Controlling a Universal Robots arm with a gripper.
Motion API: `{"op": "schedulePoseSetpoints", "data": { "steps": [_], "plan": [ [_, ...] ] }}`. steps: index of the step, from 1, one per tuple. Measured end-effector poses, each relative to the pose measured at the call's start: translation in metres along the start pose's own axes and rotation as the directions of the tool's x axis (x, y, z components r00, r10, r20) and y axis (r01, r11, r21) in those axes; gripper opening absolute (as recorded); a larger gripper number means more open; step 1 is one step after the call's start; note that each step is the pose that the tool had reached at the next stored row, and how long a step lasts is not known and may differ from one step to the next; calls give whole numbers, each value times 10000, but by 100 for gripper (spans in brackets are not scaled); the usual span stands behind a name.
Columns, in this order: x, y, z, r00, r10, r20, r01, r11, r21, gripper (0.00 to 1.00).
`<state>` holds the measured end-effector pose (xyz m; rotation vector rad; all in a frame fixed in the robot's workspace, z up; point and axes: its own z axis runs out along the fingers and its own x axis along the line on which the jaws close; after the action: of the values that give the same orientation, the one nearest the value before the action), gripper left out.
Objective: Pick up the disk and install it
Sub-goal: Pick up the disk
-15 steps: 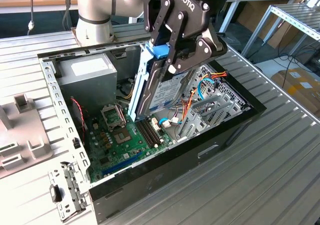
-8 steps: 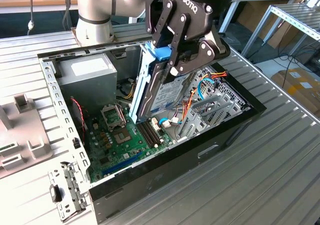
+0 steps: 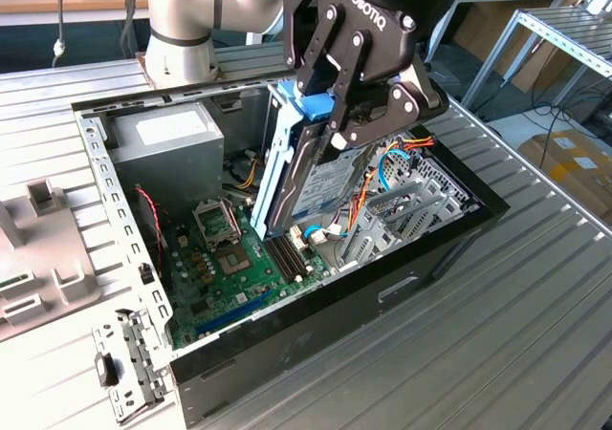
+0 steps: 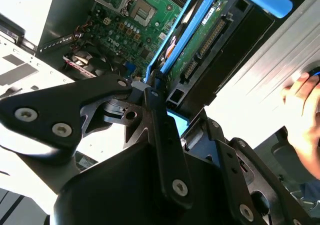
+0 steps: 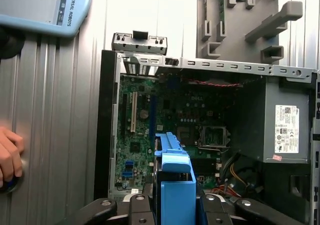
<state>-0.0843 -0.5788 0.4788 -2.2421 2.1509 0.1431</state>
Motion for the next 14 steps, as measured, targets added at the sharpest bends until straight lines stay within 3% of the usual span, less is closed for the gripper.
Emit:
{"op": "schedulePoseSetpoints", "data": {
  "steps": [7,14],
  "plan": [
    [18,-33,-3,10000,0,0,0,10000,0,37],
    [29,-141,-8,10000,0,0,0,10000,0,37]
  ]
}}
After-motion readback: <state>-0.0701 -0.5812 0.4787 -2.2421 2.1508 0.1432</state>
